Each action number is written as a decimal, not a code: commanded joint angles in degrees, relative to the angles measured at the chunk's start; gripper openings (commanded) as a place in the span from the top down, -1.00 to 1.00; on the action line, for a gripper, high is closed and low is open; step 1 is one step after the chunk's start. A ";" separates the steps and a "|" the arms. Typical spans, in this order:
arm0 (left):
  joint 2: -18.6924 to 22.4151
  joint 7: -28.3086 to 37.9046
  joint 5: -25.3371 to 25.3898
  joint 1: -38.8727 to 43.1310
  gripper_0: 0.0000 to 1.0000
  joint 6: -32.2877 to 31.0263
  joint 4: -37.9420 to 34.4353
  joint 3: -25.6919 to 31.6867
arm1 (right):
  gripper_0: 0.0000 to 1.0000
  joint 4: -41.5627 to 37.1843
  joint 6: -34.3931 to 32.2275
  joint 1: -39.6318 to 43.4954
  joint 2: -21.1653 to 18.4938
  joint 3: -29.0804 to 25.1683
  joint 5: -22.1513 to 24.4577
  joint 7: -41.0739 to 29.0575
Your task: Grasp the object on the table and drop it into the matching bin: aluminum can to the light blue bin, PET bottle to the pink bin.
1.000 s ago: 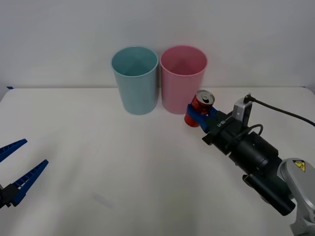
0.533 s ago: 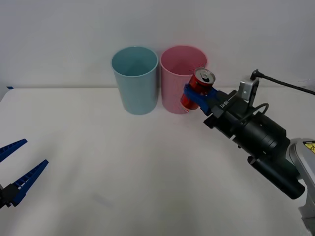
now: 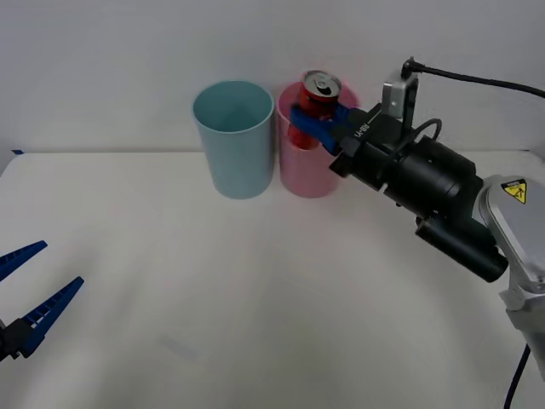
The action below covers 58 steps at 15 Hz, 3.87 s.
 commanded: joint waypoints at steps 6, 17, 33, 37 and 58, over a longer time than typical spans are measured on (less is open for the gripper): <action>0.00 0.00 0.00 0.00 -1.00 0.00 0.00 0.00 | 1.00 19.25 0.05 -17.85 4.70 2.12 4.35 -0.48; 0.00 0.00 0.00 0.00 -1.00 0.00 0.00 0.00 | 1.00 46.24 9.11 -36.05 14.72 2.29 8.92 1.72; 0.00 0.00 0.00 0.00 -1.00 0.00 0.00 0.00 | -1.00 54.32 17.54 -40.62 18.68 3.17 8.65 4.18; 0.00 0.00 0.00 0.00 -1.00 0.00 0.00 0.00 | -1.00 54.32 17.54 -40.62 18.68 3.26 8.56 4.53; 0.00 0.00 0.00 0.00 -1.00 0.00 0.00 0.00 | -1.00 12.84 9.98 -10.82 -0.57 9.67 0.57 4.80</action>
